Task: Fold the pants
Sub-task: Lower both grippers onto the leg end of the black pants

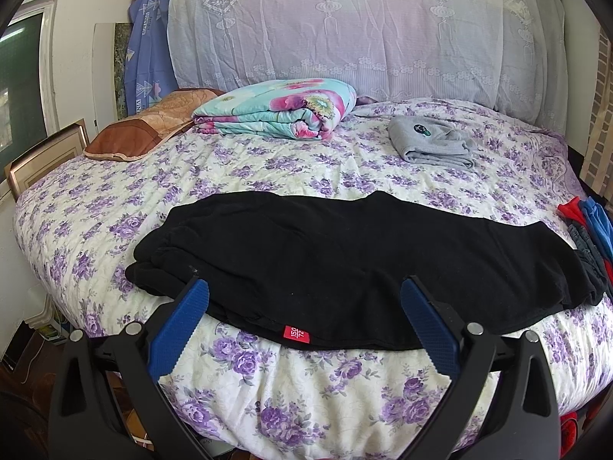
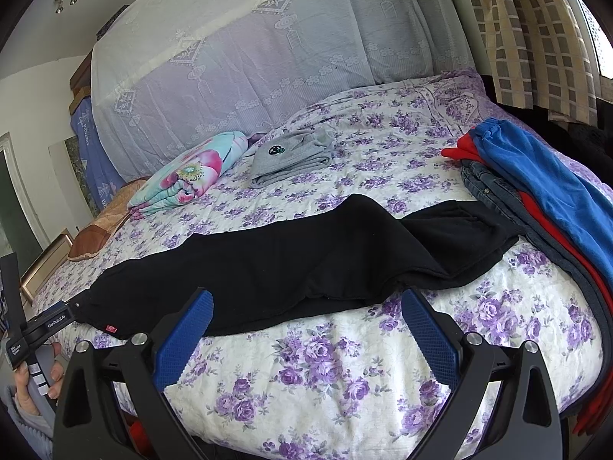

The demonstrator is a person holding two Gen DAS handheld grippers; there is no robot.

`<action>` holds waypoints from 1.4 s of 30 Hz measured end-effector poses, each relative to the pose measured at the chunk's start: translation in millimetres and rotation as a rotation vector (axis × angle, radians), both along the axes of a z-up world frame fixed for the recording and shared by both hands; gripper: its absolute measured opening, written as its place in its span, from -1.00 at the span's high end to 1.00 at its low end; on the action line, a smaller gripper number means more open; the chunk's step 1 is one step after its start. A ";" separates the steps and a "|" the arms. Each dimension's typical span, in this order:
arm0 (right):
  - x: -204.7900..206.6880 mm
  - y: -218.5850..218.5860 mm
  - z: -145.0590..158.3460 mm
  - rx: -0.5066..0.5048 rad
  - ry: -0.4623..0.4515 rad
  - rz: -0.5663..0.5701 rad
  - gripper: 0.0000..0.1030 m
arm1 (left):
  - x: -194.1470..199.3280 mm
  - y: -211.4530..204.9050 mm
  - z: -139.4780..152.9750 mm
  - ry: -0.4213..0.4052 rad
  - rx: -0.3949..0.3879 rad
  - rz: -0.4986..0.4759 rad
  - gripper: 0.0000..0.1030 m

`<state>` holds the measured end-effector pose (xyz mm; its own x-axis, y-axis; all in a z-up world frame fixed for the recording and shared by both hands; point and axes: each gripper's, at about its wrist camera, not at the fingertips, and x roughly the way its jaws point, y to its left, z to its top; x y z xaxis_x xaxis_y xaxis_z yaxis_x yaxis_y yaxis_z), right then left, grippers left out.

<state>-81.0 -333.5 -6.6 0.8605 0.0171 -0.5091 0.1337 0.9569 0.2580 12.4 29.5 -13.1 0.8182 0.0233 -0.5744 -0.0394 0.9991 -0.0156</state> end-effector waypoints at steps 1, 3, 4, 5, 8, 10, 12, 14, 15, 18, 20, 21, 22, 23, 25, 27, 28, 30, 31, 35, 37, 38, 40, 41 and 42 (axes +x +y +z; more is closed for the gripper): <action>0.1 0.2 -0.3 0.000 0.000 0.000 -0.93 | 0.1 -0.4 0.1 0.001 0.000 0.001 -0.91; 0.1 0.1 -0.1 0.000 0.000 0.001 -0.93 | 0.1 -0.7 0.2 0.002 -0.002 0.001 -0.91; 0.4 0.1 -0.2 0.001 0.003 0.001 -0.93 | 0.4 -0.3 -0.2 0.003 -0.002 0.002 -0.91; 1.2 -0.7 -0.3 0.002 0.005 0.002 -0.93 | 0.7 -0.1 -1.0 0.005 -0.003 0.003 -0.91; 1.7 -0.6 -0.7 0.002 0.009 0.001 -0.93 | 1.9 1.8 -2.8 0.008 -0.004 0.006 -0.91; 3.2 -2.2 -2.0 0.008 0.016 0.000 -0.93 | 4.0 3.5 -4.7 0.014 -0.007 0.010 -0.91; 5.3 -3.7 -3.6 0.014 0.021 -0.001 -0.93 | 6.4 7.1 -6.4 0.021 -0.014 0.017 -0.91; 6.8 -4.8 -4.5 0.017 0.024 -0.003 -0.93 | 9.3 10.7 -7.5 0.027 -0.017 0.023 -0.91; 7.1 -5.2 -4.9 0.017 0.025 -0.004 -0.93 | 9.9 11.7 -8.0 0.028 -0.016 0.025 -0.91; 8.6 -6.1 -6.7 0.020 0.028 -0.008 -0.93 | 12.1 14.1 -10.0 0.032 -0.014 0.033 -0.91; 9.7 -6.6 -8.8 0.020 0.028 -0.007 -0.93 | 14.9 16.0 -11.4 0.036 -0.013 0.036 -0.91; 10.4 -6.5 -9.8 0.021 0.028 -0.003 -0.93 | 15.9 18.2 -12.9 0.039 -0.014 0.034 -0.91; 11.7 -6.7 -11.3 0.025 0.028 0.006 -0.93 | 18.1 21.0 -14.0 0.044 -0.017 0.031 -0.91; 13.1 -7.5 -13.3 0.035 0.028 0.019 -0.93 | 21.0 25.5 -15.0 0.052 -0.026 0.023 -0.91; 16.9 -12.2 -18.0 0.072 0.034 0.042 -0.93 | 27.5 41.4 -17.5 0.069 -0.066 0.005 -0.91; 21.6 -20.9 -24.0 0.127 0.043 0.058 -0.93 | 34.3 66.8 -20.2 0.090 -0.143 0.011 -0.91; 24.0 -25.8 -27.8 0.159 0.048 0.065 -0.93 | 37.4 80.6 -22.1 0.101 -0.198 0.015 -0.91; 28.0 -36.4 -36.2 0.231 0.054 0.069 -0.93 | 42.1 110.4 -27.8 0.128 -0.323 0.016 -0.91; 29.7 -43.1 -41.0 0.269 0.057 0.065 -0.93 | 43.5 123.6 -31.0 0.137 -0.382 0.021 -0.91; 37.4 -65.6 -58.8 0.396 0.082 0.060 -0.93 | 48.1 158.5 -46.7 0.150 -0.645 0.000 -0.91; 40.7 -76.1 -69.0 0.466 0.098 0.065 -0.93 | 52.8 163.9 -53.2 0.164 -0.712 0.000 -0.91; 41.9 -81.9 -74.3 0.500 0.110 0.061 -0.93 | 54.0 165.4 -55.2 0.171 -0.728 0.003 -0.91; 41.8 -92.3 -82.2 0.563 0.117 0.064 -0.93 | 51.7 171.2 -56.7 0.159 -0.794 0.004 -0.91; 41.1 -95.5 -84.7 0.586 0.110 0.070 -0.93 | 50.1 173.5 -57.1 0.166 -0.824 0.008 -0.91; 41.1 -98.0 -85.5 0.602 0.103 0.071 -0.93 | 49.7 174.3 -57.0 0.175 -0.844 0.010 -0.91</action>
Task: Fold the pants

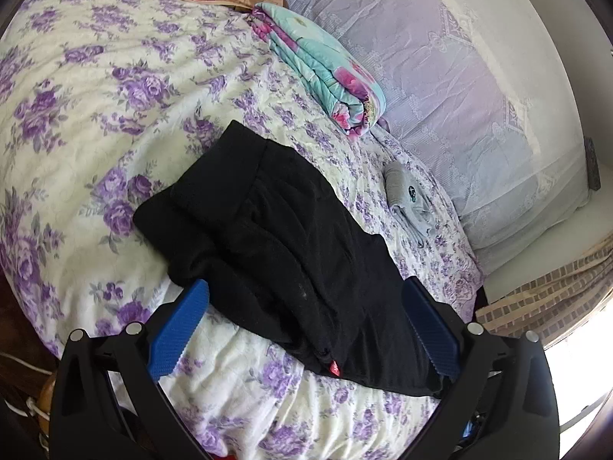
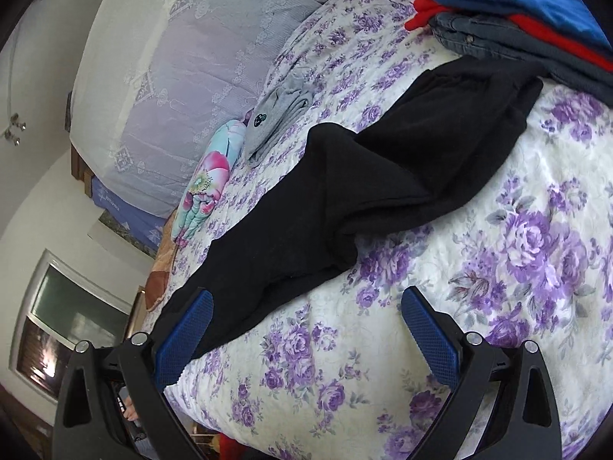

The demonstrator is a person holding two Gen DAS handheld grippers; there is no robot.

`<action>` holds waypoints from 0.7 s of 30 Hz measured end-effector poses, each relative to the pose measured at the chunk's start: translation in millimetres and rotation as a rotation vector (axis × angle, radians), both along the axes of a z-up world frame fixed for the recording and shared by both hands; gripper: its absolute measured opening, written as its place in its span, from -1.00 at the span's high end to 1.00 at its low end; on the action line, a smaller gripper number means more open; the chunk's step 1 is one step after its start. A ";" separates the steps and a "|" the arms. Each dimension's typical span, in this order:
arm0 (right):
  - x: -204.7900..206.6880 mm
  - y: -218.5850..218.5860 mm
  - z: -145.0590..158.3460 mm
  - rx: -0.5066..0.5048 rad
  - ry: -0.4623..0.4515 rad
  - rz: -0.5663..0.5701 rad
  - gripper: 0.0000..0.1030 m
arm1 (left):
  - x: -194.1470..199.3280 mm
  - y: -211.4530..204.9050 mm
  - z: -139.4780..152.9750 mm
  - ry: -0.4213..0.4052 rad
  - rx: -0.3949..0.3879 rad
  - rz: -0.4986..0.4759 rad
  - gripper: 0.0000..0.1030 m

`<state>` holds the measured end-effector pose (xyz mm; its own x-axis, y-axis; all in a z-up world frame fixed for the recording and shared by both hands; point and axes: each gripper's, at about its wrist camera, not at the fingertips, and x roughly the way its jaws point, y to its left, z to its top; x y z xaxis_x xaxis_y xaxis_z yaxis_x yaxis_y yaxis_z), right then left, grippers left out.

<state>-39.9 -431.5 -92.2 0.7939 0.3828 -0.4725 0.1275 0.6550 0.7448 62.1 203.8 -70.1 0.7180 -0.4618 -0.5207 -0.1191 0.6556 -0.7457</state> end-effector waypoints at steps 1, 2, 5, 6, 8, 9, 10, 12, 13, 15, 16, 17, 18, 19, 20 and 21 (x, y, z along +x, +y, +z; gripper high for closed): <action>1.1 -1.1 -0.3 0.007 0.000 -0.002 -0.93 | -0.8 -1.8 0.9 0.004 -0.003 -0.005 -0.91; 3.4 -0.5 0.1 0.008 0.007 -0.002 -0.93 | -1.6 -5.0 1.8 0.009 0.012 -0.009 -0.91; 14.0 -1.7 -2.0 0.009 0.036 0.007 -0.93 | 0.4 -15.0 -2.1 0.035 0.063 -0.015 -0.91; 16.4 -3.0 -1.8 0.014 0.034 0.004 -0.93 | 4.9 -18.1 -5.8 0.049 0.071 -0.017 -0.91; 23.4 -6.7 -1.6 0.033 0.037 0.004 -0.93 | 17.1 -21.1 -15.5 0.078 0.072 -0.017 -0.91; 27.4 -9.5 -2.1 0.051 0.040 0.002 -0.93 | 23.0 -23.7 -19.1 0.087 0.073 -0.017 -0.91; 30.1 -13.4 -2.8 0.074 0.044 -0.003 -0.93 | 28.1 -26.1 -21.1 0.091 0.089 -0.014 -0.91; 35.2 -21.4 -5.0 0.124 0.049 -0.015 -0.93 | 37.7 -31.3 -20.1 0.088 0.137 -0.011 -0.91; 38.1 -25.6 -6.0 0.150 0.051 -0.022 -0.93 | 42.0 -33.0 -19.7 0.090 0.155 -0.013 -0.91; 43.7 -33.3 -9.3 0.201 0.059 -0.040 -0.93 | 51.3 -32.9 -20.2 0.104 0.171 -0.006 -0.91; 47.0 -37.5 -10.3 0.226 0.057 -0.050 -0.93 | 55.7 -32.2 -20.9 0.110 0.175 0.000 -0.91; 49.4 -41.6 -11.0 0.246 0.055 -0.060 -0.93 | 59.3 -31.4 -21.6 0.114 0.178 0.007 -0.91; 53.8 -45.8 -11.9 0.263 0.059 -0.068 -0.93 | 62.8 -31.7 -22.0 0.115 0.181 0.014 -0.91; 58.8 -49.1 -12.1 0.276 0.063 -0.075 -0.93 | 65.8 -31.2 -22.2 0.113 0.189 0.020 -0.91; 63.4 -51.4 -11.5 0.280 0.062 -0.078 -0.93 | 68.9 -31.5 -22.3 0.110 0.197 0.021 -0.91; 67.5 -54.1 -10.5 0.277 0.055 -0.080 -0.93 | 71.3 -31.6 -22.4 0.105 0.208 0.019 -0.91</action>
<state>27.6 -485.7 -102.7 0.8030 0.4401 -0.4018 0.2156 0.4141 0.8843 133.5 172.2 -92.5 0.6626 -0.3236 -0.6755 -0.2028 0.7907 -0.5776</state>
